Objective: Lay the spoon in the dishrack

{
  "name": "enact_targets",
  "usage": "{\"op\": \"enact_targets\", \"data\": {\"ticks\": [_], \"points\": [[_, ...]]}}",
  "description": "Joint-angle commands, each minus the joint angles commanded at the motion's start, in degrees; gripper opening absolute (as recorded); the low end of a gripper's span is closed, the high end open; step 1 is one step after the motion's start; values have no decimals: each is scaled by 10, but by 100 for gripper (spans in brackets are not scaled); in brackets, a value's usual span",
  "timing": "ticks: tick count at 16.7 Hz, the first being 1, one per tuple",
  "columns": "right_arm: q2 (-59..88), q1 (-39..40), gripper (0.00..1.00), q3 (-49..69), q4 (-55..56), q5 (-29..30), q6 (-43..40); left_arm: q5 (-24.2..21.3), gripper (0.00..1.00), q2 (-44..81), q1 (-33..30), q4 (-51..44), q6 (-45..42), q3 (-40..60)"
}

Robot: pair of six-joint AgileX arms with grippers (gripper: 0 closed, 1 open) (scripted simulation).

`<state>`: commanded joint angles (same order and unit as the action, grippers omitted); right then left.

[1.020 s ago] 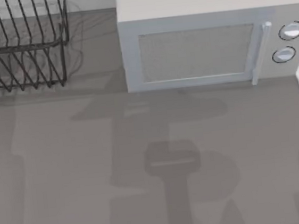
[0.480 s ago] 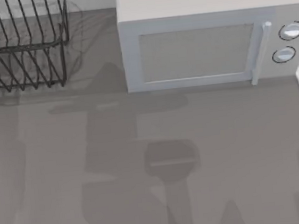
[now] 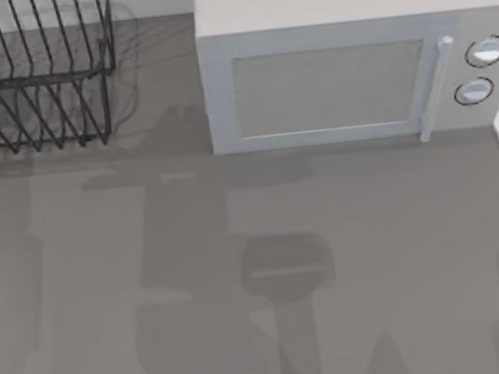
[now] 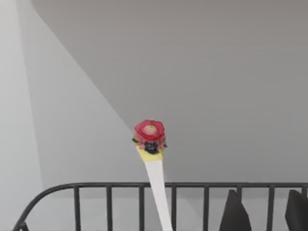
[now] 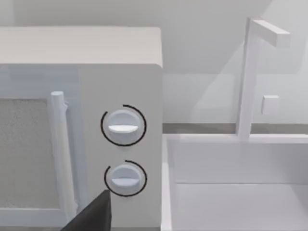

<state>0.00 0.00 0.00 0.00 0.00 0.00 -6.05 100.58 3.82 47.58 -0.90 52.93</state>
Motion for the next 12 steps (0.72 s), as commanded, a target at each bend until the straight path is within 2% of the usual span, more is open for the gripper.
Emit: {"op": "enact_targets", "data": {"ticks": [6,12], "points": [[0,0,100,0,0,0,0,0,98,0,0,0,0,0],[0,0,100,0,0,0,0,0,100,0,0,0,0,0]]}}
